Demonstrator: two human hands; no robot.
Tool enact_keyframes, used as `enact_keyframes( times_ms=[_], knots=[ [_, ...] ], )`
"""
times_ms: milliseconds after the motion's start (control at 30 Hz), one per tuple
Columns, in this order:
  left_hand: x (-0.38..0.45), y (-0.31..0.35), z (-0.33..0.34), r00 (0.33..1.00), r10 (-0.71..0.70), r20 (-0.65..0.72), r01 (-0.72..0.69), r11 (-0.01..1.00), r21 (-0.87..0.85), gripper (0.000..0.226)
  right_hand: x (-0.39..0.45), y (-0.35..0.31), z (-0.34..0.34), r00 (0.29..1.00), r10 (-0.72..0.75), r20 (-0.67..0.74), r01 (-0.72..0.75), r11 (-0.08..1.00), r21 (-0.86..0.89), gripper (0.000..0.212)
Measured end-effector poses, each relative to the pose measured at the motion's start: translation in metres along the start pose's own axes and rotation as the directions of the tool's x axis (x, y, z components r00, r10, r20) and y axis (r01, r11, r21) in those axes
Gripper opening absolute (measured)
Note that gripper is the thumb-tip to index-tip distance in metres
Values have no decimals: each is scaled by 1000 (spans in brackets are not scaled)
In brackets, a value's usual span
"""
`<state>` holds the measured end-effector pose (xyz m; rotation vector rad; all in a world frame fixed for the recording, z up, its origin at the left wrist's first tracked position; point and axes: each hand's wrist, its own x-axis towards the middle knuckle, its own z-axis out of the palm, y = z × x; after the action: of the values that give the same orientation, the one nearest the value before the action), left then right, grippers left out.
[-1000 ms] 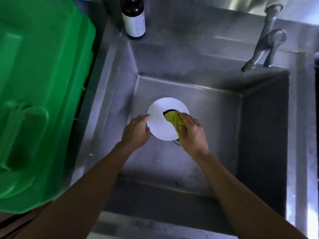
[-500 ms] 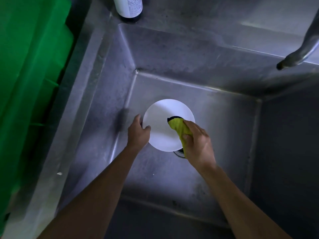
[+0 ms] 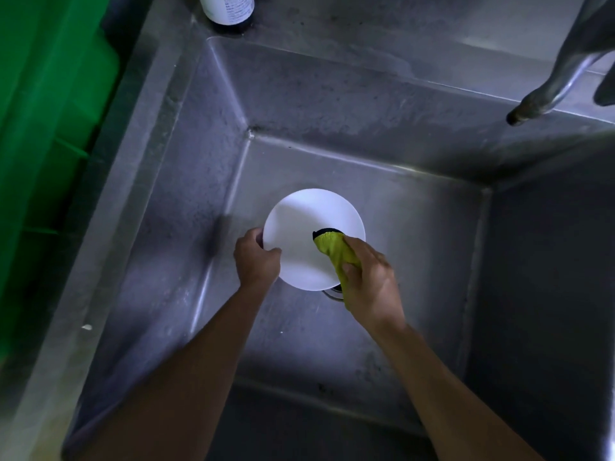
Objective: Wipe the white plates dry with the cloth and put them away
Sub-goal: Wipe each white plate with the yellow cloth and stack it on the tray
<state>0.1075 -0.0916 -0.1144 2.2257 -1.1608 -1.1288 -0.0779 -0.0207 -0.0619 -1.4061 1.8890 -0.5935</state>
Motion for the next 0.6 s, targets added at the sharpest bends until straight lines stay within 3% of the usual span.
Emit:
enact_keyframes(
  times_ms=[300, 500, 600],
  knots=[
    [-7, -5, 9, 986, -167, 13, 168, 983, -79, 41, -16, 8, -10, 999, 15, 31, -15, 1000, 4, 47],
    [-26, 1, 4, 951, -262, 161, 289, 941, -174, 48, -30, 2, -25, 1000, 20, 20, -20, 1000, -5, 47],
    [-44, 13, -2, 937, -264, 228, 325, 897, -301, 51, -37, -2, -34, 999, 40, 32, -39, 999, -13, 48]
  ],
)
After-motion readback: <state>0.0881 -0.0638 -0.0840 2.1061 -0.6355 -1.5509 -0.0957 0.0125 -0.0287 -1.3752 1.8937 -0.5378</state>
